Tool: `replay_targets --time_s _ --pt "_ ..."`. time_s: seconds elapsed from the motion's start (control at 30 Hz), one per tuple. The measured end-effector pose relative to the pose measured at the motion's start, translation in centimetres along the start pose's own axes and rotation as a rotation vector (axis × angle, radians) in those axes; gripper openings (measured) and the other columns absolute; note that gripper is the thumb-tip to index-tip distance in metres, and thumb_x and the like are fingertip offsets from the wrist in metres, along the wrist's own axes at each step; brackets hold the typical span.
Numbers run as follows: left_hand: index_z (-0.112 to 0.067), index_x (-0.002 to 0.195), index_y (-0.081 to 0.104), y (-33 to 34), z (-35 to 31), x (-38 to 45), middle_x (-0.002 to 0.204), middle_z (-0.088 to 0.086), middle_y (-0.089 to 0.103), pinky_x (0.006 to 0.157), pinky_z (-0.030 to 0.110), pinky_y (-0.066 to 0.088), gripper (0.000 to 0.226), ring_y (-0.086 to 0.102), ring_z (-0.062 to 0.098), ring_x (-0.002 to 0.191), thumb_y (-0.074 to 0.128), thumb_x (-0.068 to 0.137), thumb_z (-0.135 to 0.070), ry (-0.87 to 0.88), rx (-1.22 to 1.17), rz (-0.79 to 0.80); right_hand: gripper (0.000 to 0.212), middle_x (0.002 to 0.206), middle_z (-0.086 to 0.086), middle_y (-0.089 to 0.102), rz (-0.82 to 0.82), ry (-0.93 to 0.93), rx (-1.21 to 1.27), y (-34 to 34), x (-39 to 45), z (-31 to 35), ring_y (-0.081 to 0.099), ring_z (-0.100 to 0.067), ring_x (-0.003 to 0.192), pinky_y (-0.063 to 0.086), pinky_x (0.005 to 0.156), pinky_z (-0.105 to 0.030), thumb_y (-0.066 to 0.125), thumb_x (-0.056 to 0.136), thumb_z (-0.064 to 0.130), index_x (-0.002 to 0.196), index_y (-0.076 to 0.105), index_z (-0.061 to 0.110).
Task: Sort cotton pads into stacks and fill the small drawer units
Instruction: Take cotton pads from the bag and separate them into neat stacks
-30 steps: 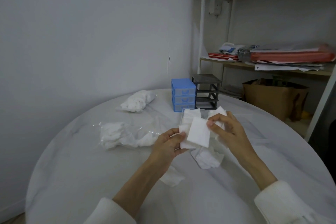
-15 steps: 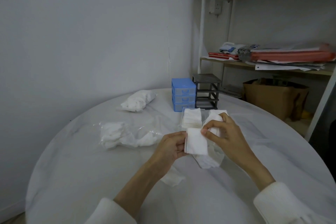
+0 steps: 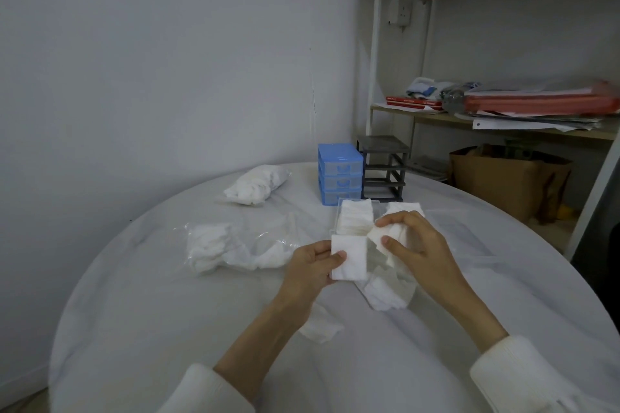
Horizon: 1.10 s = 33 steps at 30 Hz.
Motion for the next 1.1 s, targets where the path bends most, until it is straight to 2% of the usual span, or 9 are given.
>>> replay_targets --time_s 0.13,0.2,0.27,0.4,0.5,0.6,0.77,1.0,1.1 --pt "0.001 0.114 0.062 -1.5 0.2 0.5 0.100 0.012 0.070 0.076 0.026 0.056 0.024 0.067 0.018 0.085 0.055 0.090 0.001 0.017 0.080 -0.136 0.034 0.106 0.016 0.058 0.005 0.091 0.153 0.1 0.1 -0.8 0.053 0.010 0.085 0.042 0.067 -0.007 0.057 0.084 -0.004 0.094 0.059 0.028" --pt "0.001 0.110 0.063 -1.6 0.2 0.5 0.093 0.007 0.069 0.072 0.023 0.055 0.021 0.065 0.014 0.081 0.052 0.092 -0.001 0.030 0.107 -0.155 0.034 0.103 0.012 0.060 0.002 0.109 0.236 0.0 0.1 -0.9 0.056 0.005 0.082 0.045 0.067 -0.014 0.055 0.085 -0.007 0.094 0.059 0.026" --pt "-0.003 0.103 0.064 -1.4 0.1 0.3 0.086 0.001 0.068 0.061 0.017 0.053 0.016 0.063 0.008 0.076 0.050 0.095 -0.005 0.027 0.119 -0.156 0.033 0.103 0.007 0.061 0.022 0.132 0.272 0.2 0.0 -1.0 0.058 -0.005 0.088 0.047 0.072 -0.021 0.057 0.086 -0.003 0.097 0.058 0.028" --pt "-0.014 0.084 0.066 -0.7 0.1 0.2 0.082 -0.001 0.068 0.060 0.017 0.053 0.020 0.064 0.008 0.075 0.050 0.096 -0.010 0.004 0.095 -0.100 0.032 0.101 -0.006 0.063 0.143 0.206 0.274 1.4 -0.2 -1.2 0.061 -0.020 0.087 0.050 0.066 -0.019 0.065 0.085 0.009 0.109 0.053 0.026" --pt "-0.014 0.081 0.068 0.1 -0.2 -0.1 0.076 -0.003 0.071 0.060 0.018 0.054 0.024 0.067 0.006 0.069 0.049 0.096 -0.012 0.014 0.111 -0.030 0.037 0.091 -0.008 0.065 0.218 0.200 0.266 2.2 -0.5 -0.7 0.065 -0.011 0.078 0.052 0.064 -0.020 0.066 0.083 0.006 0.113 0.050 0.021" --pt "-0.016 0.084 0.068 0.6 -0.1 -0.2 0.078 -0.003 0.071 0.064 0.019 0.055 0.025 0.067 0.007 0.073 0.048 0.097 -0.015 0.021 0.142 0.014 0.039 0.086 -0.006 0.067 0.273 0.202 0.276 2.8 -0.8 -0.3 0.065 -0.005 0.072 0.051 0.061 -0.018 0.066 0.083 0.005 0.114 0.048 0.020" --pt "-0.023 0.085 0.067 1.2 0.0 -0.2 0.081 -0.006 0.069 0.065 0.017 0.054 0.027 0.065 0.006 0.078 0.044 0.099 -0.018 0.040 0.179 0.056 0.040 0.070 0.010 0.067 0.308 0.186 0.185 3.4 -0.9 -0.5 0.062 0.000 0.069 0.047 0.059 -0.015 0.070 0.081 0.010 0.112 0.049 0.025" --pt "-0.023 0.088 0.066 1.9 -0.4 -0.6 0.085 -0.004 0.069 0.064 0.016 0.052 0.029 0.065 0.008 0.080 0.040 0.100 -0.019 0.081 0.193 0.114 0.038 0.077 0.005 0.066 0.275 0.155 0.115 3.2 -0.7 -0.7 0.061 0.001 0.073 0.047 0.061 -0.013 0.072 0.080 0.012 0.107 0.051 0.029" --pt "-0.021 0.091 0.068 2.1 -0.5 -0.7 0.090 0.000 0.071 0.074 0.024 0.056 0.024 0.066 0.013 0.087 0.045 0.098 -0.022 0.105 0.226 0.137 0.037 0.079 0.003 0.065 0.271 0.124 0.087 3.2 -0.7 -0.4 0.061 0.002 0.073 0.046 0.062 -0.011 0.071 0.081 0.012 0.107 0.050 0.027"
Point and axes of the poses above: each hand's wrist, its own x-axis towards the middle knuckle, its own y-axis out of the palm, z = x × y, the point moved 8 cm from there along x, towards the middle knuckle
